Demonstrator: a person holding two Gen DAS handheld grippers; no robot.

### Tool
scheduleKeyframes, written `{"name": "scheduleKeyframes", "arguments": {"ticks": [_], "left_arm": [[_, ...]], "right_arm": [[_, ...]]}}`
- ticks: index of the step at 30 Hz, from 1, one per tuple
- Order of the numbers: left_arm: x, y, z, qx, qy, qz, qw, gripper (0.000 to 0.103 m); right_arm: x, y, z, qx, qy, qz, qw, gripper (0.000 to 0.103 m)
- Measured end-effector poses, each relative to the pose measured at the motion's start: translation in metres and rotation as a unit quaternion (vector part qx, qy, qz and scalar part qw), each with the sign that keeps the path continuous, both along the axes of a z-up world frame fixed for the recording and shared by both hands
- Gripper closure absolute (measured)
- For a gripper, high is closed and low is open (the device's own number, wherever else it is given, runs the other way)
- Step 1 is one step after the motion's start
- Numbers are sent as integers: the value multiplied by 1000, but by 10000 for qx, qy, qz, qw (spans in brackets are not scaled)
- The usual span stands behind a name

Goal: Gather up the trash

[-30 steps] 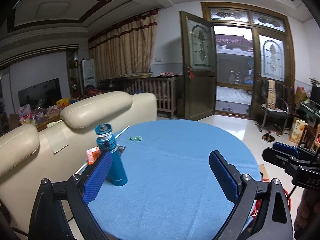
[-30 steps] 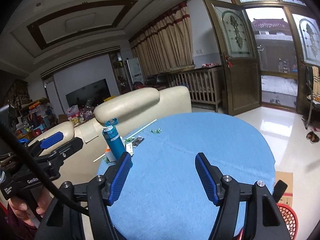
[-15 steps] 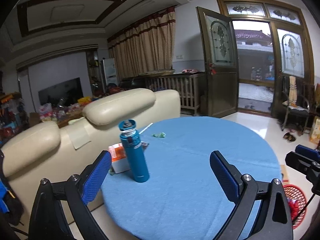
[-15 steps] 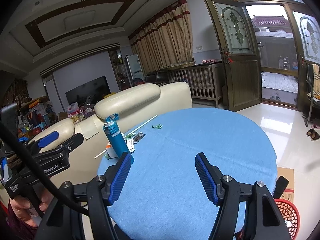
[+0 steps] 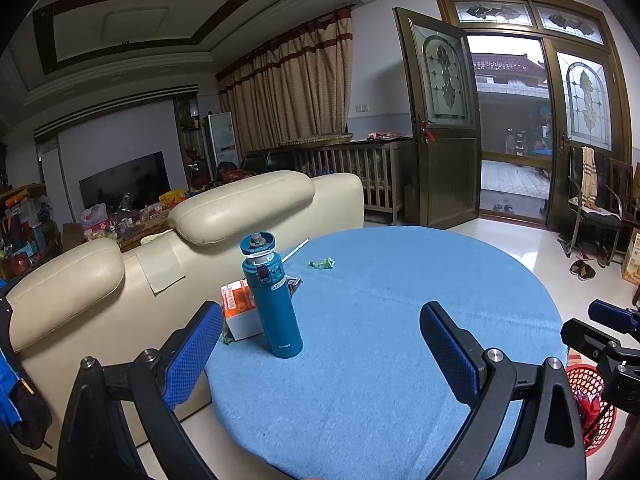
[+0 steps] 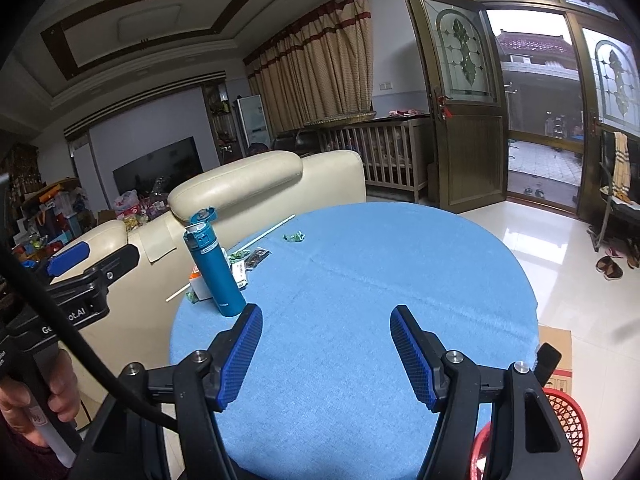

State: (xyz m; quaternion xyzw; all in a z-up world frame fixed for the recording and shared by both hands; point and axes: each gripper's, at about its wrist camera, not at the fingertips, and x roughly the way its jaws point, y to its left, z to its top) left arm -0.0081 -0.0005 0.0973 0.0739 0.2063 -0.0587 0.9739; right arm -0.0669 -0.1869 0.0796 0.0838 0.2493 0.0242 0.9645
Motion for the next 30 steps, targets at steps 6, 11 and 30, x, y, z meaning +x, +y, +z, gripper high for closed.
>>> {"name": "scheduleKeyframes", "arguments": {"ticks": [6,11,30], "left_arm": [[2,0,-1,17,53,20,10000,4],[1,0,0,28,64,24,10000,4],[1,-1,0,51,133,3,9999,4]], "right_arm": [[0,-1,0,9,21,-7,10000,33],[-2,-4,-1,28,16,-20,10000,33],[-1,-6,-3,46,28,-58,10000,33]]}}
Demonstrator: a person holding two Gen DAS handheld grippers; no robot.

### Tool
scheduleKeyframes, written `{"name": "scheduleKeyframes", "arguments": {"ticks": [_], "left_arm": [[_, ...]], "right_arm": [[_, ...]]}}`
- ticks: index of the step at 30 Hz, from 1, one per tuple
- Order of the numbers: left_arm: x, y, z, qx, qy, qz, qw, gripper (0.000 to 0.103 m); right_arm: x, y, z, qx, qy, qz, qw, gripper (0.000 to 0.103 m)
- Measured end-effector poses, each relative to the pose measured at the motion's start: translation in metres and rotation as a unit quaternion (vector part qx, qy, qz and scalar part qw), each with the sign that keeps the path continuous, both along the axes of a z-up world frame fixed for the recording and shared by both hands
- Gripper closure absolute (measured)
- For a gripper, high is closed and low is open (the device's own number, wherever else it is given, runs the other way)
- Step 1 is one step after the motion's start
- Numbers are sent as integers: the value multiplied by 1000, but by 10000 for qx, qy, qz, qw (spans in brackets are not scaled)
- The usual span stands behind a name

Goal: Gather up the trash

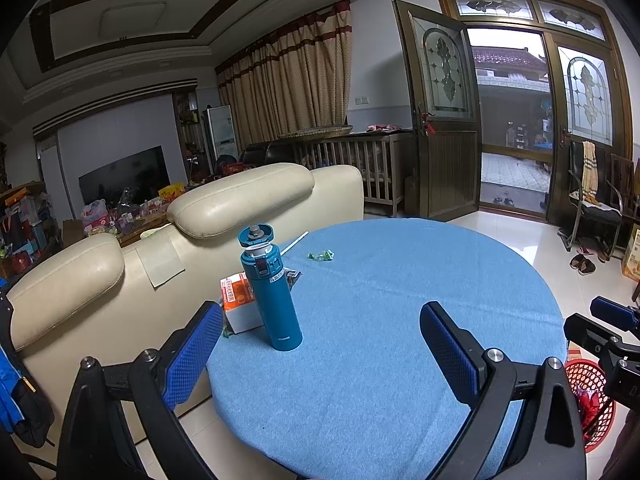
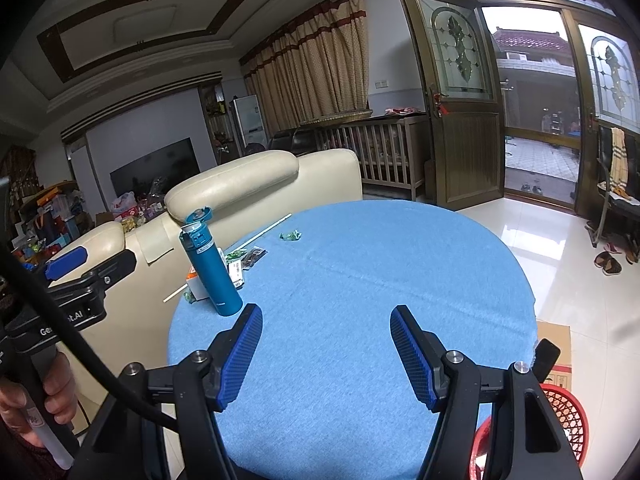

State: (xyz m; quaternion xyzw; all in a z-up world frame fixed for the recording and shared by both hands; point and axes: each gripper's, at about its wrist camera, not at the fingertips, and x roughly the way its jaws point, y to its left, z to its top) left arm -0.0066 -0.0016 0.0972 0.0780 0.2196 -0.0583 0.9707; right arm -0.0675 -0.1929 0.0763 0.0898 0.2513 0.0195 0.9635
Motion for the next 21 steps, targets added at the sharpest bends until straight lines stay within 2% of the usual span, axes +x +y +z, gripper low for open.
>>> {"name": "scheduleKeyframes", "arguments": {"ticks": [21], "left_arm": [[-3,-5,0,60,57,-33,10000,4]], "right_arm": [[0,-5,-3,52,40,-32,10000,33]]}}
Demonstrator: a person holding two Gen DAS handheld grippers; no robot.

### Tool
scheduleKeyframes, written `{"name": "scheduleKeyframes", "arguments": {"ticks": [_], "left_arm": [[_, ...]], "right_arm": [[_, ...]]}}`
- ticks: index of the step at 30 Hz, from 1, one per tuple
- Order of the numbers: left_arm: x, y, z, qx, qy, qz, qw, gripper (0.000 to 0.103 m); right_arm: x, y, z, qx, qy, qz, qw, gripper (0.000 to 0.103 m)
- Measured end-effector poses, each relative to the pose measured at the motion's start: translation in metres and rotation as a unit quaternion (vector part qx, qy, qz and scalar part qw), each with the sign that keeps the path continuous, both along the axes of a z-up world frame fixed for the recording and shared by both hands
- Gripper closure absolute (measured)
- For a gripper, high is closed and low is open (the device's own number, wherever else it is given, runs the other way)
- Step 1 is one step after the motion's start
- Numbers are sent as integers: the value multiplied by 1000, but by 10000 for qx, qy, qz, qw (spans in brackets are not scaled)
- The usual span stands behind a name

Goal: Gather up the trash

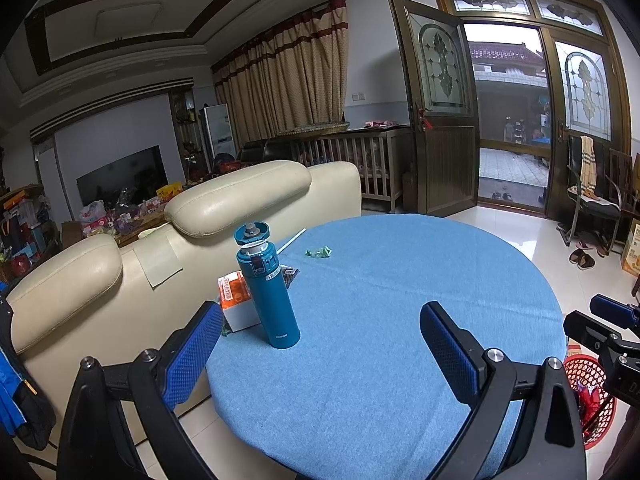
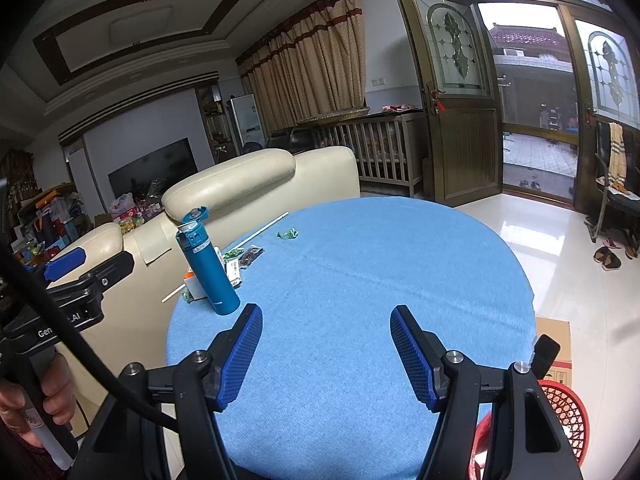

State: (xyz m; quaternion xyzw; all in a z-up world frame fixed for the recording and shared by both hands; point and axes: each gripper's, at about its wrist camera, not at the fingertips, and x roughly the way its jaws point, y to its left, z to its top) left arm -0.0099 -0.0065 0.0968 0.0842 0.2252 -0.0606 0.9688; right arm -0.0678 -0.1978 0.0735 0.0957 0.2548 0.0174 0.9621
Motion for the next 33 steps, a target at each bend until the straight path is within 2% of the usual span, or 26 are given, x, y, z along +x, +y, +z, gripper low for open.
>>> {"name": "scheduleKeyframes", "arguments": {"ticks": [33], "left_arm": [[2,-3,-4,9,109,-32,9999,4]], "right_arm": [[2,1,-4,17,32,-6,10000,33]]}}
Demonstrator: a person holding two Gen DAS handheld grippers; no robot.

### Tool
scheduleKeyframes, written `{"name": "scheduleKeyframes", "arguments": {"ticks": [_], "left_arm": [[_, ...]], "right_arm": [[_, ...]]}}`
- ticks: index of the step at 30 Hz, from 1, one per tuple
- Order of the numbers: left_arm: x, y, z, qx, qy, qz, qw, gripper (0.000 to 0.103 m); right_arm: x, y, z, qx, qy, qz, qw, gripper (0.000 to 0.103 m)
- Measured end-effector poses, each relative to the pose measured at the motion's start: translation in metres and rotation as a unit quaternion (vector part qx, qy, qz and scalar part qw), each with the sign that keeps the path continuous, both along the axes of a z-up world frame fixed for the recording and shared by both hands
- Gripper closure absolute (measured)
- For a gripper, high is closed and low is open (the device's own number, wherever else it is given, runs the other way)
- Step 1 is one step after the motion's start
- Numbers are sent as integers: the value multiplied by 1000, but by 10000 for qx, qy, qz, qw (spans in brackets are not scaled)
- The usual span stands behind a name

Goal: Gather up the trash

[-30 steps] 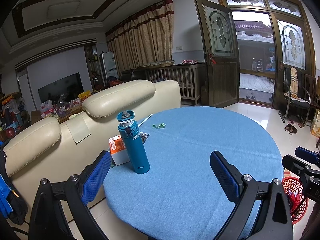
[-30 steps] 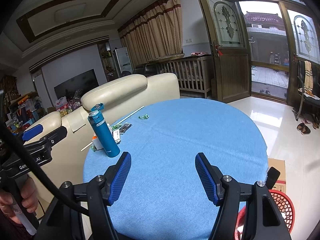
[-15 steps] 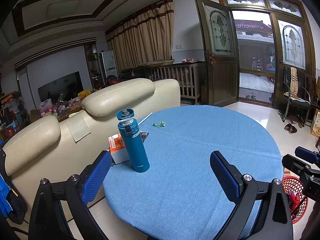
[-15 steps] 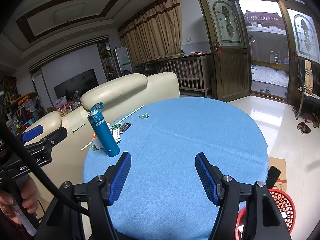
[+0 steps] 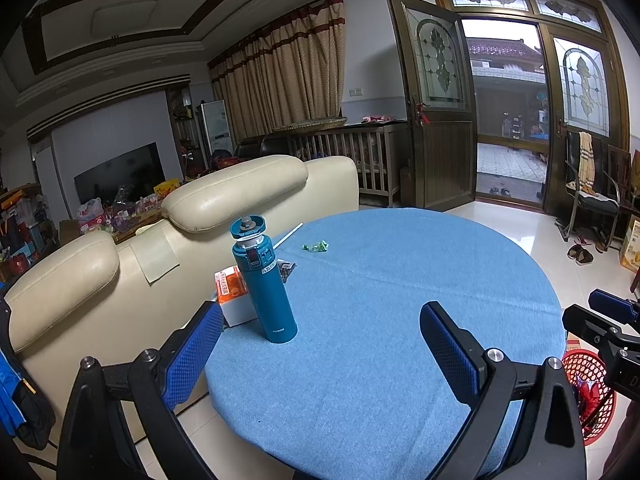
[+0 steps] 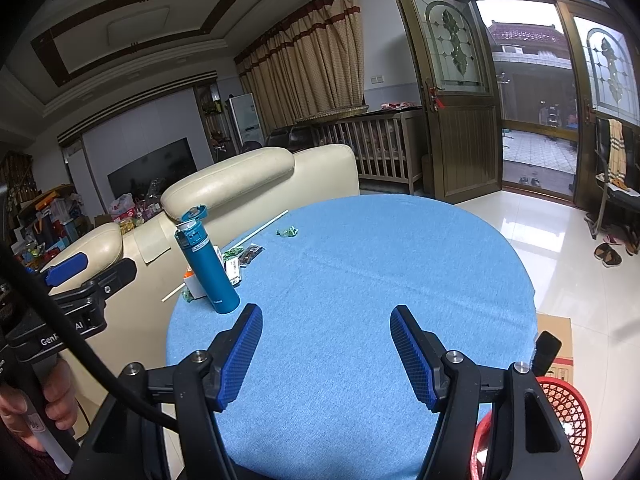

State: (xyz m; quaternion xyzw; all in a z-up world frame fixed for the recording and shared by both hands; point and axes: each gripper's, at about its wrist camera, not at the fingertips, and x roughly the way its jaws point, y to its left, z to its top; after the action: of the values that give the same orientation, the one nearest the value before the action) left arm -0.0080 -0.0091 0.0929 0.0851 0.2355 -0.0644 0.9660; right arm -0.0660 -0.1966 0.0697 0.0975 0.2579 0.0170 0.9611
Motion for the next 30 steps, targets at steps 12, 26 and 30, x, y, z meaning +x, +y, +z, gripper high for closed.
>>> {"name": "scheduleKeyframes", "arguments": {"ticks": [12,26,30], "left_arm": [[1,1,-2,-6,26,-6,10000,4],[0,0,-6,-14,60,-10,10000,4],[-1,0,-6,-17,65,-11,10000,4]], "right_arm": [[0,0,0,15,23,-8,10000,33],[0,1,-4,31,69,-13,10000,33],[0,2,-4,31,75,-9,10000,33]]}}
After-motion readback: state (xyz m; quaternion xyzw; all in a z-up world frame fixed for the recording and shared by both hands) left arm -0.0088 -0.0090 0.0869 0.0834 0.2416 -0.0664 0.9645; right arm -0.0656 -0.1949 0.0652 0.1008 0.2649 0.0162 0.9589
